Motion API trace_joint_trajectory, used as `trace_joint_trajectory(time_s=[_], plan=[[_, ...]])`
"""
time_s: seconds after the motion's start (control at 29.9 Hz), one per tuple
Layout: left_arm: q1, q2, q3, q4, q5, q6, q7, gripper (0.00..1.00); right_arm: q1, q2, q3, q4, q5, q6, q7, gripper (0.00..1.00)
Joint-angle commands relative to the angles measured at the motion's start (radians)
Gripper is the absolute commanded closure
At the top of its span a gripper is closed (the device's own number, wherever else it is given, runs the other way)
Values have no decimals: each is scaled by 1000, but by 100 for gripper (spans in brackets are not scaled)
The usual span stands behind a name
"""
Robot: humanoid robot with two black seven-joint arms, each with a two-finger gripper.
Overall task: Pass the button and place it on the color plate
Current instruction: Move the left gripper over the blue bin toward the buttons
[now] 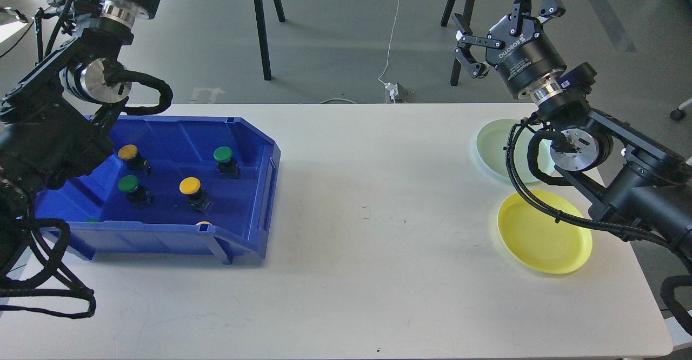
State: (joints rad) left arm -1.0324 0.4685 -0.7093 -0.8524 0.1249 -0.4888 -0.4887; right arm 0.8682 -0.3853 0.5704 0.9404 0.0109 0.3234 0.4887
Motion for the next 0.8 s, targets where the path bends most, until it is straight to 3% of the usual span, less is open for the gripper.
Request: trace_joint_trajectory(time_s=[0.0,0.23,0.37,0.53,0.77], plan=[[-15,133,66,-219,163,0,0,0,-6,-6,2,1,0,-1,0,1],[-175,473,286,-531,781,0,0,0,-12,-6,0,0,0,-3,0,1],[-300,616,471,-596,1114,0,0,0,-12,-6,-3,-2,-2,-3,0,1],[-350,624,675,-576,1462,0,0,0,-23,-4,-4,-23,-2,-1,0,1],[-292,517,835,-439,1526,0,0,0,-51,-6,-3,-26,-2,-3,0,1]])
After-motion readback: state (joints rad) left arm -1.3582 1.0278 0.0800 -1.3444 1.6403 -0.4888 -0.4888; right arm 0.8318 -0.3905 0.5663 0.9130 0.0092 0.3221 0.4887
